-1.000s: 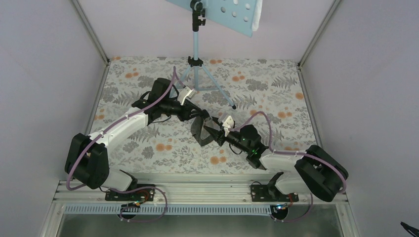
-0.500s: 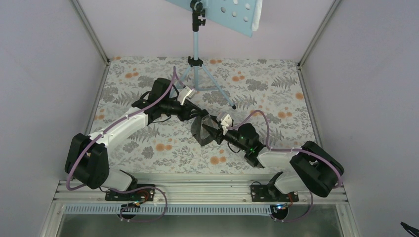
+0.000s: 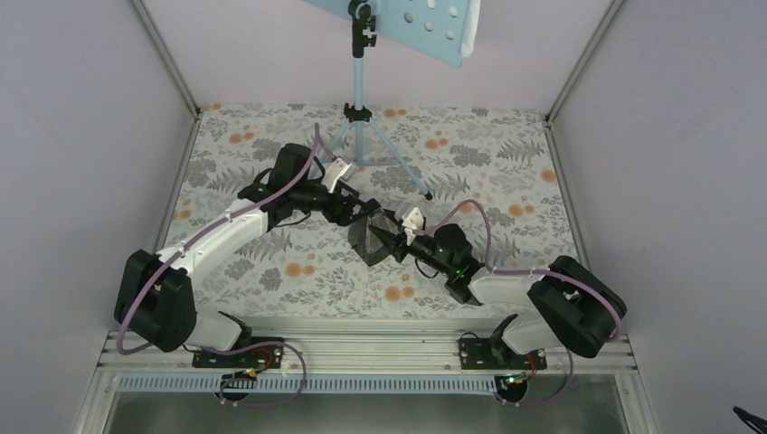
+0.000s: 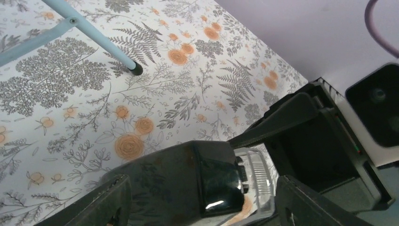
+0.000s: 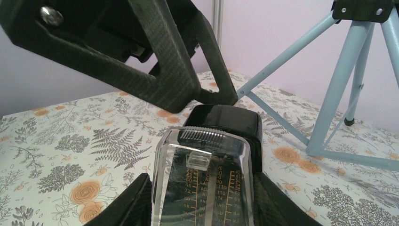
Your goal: Pack up the instrument practice props
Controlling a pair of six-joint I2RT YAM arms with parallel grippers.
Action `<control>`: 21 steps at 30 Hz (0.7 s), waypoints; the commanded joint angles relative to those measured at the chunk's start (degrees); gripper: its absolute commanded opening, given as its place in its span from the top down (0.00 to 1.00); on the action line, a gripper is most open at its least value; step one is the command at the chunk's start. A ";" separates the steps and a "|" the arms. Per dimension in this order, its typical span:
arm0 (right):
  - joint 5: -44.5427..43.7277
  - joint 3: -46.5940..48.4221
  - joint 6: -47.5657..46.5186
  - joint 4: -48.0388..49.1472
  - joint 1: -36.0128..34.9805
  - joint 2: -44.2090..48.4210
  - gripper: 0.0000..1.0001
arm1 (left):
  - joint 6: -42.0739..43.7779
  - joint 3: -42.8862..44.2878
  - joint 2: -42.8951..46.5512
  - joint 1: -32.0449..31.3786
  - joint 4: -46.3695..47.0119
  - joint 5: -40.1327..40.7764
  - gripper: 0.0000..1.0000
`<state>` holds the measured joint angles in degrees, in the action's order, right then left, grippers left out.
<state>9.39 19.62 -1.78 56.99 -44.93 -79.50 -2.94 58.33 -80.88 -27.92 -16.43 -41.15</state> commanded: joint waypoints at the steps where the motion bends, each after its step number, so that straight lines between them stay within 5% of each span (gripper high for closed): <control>1: -1.32 -0.09 -0.83 -5.57 -0.27 -1.74 0.69 | 1.20 -0.49 3.17 -1.19 1.08 2.13 0.17; 9: -1.65 -0.07 -0.67 -5.69 -0.25 -1.67 0.69 | 2.34 2.51 0.31 -6.47 -2.41 13.03 0.11; 18: -1.92 -0.14 -0.55 -5.67 -0.25 -1.56 0.68 | 3.30 2.62 0.00 -8.04 -3.63 19.80 0.41; 21: -2.17 -0.18 -0.48 -5.66 -0.25 -1.49 0.69 | 4.00 2.67 -0.19 -8.88 -4.25 21.37 0.44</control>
<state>8.47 20.05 -1.43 56.47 -44.93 -79.66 -0.32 59.92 -80.36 -36.27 -18.98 -24.84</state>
